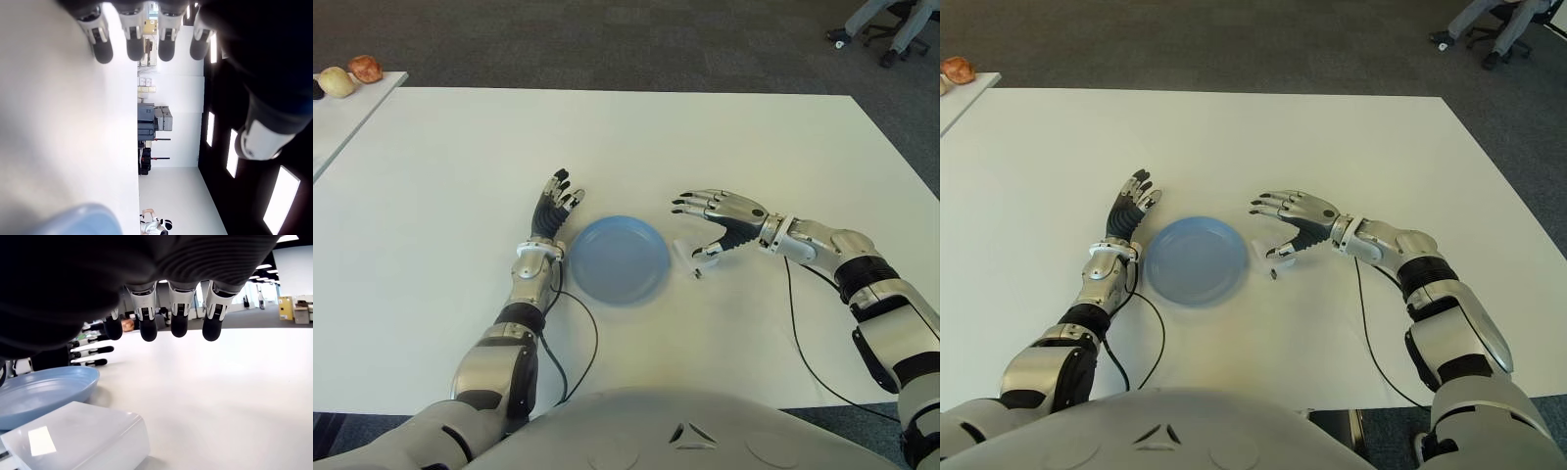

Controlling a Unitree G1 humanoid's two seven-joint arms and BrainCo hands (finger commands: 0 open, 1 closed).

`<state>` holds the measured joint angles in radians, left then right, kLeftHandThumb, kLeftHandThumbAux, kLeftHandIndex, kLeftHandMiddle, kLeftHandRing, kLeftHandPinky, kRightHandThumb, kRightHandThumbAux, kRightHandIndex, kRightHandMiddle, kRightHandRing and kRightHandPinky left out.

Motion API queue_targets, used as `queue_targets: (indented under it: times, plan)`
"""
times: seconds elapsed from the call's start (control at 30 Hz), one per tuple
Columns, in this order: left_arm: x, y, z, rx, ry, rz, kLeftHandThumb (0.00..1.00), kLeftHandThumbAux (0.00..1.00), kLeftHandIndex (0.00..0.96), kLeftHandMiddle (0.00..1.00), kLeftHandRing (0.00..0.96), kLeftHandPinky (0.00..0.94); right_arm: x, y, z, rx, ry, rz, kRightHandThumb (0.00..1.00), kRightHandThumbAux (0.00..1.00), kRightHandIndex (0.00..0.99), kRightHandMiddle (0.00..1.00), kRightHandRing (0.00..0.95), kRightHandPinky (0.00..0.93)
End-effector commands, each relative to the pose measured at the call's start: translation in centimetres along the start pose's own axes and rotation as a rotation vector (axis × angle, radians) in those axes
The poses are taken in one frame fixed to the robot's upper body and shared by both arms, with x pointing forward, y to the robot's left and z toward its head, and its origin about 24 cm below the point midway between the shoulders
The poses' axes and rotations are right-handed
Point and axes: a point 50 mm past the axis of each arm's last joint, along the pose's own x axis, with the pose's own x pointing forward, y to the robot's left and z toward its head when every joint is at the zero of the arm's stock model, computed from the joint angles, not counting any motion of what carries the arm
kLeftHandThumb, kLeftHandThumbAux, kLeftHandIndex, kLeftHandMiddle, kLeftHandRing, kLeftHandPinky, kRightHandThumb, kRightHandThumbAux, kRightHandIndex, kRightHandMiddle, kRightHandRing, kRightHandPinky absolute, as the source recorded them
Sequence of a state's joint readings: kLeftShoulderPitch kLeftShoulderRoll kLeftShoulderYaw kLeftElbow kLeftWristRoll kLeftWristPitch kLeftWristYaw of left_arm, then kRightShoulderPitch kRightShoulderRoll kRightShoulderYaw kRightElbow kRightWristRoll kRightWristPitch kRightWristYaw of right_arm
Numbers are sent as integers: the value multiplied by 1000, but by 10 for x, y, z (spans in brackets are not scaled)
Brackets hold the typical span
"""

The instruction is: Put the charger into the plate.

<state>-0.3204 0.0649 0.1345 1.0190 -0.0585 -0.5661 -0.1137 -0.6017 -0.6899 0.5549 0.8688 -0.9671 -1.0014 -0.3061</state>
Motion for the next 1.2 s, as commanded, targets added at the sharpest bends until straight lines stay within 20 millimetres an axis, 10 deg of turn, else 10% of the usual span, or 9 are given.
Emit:
queue_targets:
  times: [0.03,1.2]
  plan:
    - [-26,1,-39,-6,198,8,1,591,57,55,58,90,-2,2,-2,-79,-35,46,184,243,0,0,0,0]
    - [-25,5,-39,11,214,-26,0,573,40,44,44,69,-27,1,-16,-185,-68,29,178,292,0,0,0,0]
